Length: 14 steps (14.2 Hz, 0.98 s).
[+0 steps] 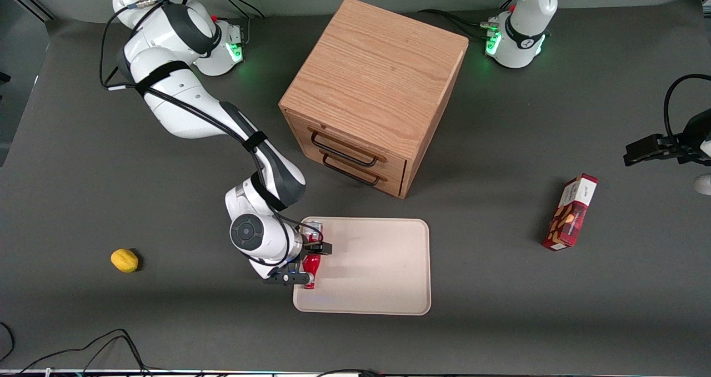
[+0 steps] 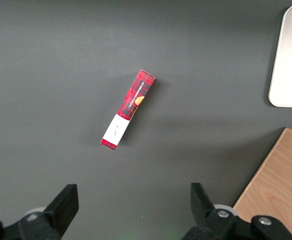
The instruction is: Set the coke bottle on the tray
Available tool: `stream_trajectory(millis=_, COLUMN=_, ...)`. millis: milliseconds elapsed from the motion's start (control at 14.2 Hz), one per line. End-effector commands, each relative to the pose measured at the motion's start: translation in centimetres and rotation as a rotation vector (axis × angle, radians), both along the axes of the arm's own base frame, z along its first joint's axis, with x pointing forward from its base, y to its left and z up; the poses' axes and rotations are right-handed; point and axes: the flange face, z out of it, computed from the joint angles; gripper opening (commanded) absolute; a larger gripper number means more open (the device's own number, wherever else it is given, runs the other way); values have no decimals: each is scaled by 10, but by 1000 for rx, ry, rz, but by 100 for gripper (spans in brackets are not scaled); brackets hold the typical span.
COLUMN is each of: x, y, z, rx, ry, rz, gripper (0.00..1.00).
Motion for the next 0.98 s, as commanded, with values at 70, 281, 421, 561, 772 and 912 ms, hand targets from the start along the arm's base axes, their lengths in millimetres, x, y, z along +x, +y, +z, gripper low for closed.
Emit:
stream_trajectory(millis=70, x=3, y=5, z=2, rx=-15, ry=-27, rz=-11, gripper=100)
stream_trajectory(millis=281, x=4, y=10, z=25, rx=-2, ry=-47, rz=-5, gripper=100)
stream_trajectory(millis=421, x=6, y=13, z=88, rx=-6, ry=-95, rz=8, gripper=100)
stream_trajectory(millis=561, x=4, y=-3, z=154, rx=-44, ry=-100, rz=20, gripper=100)
stream_trajectory(millis=772, x=-7, y=-47, z=256, rx=-100, ry=-95, rz=16, gripper=100)
stream_trajectory(millis=912, x=-29, y=-83, z=328, rx=-158, ry=-70, rz=38, gripper=100)
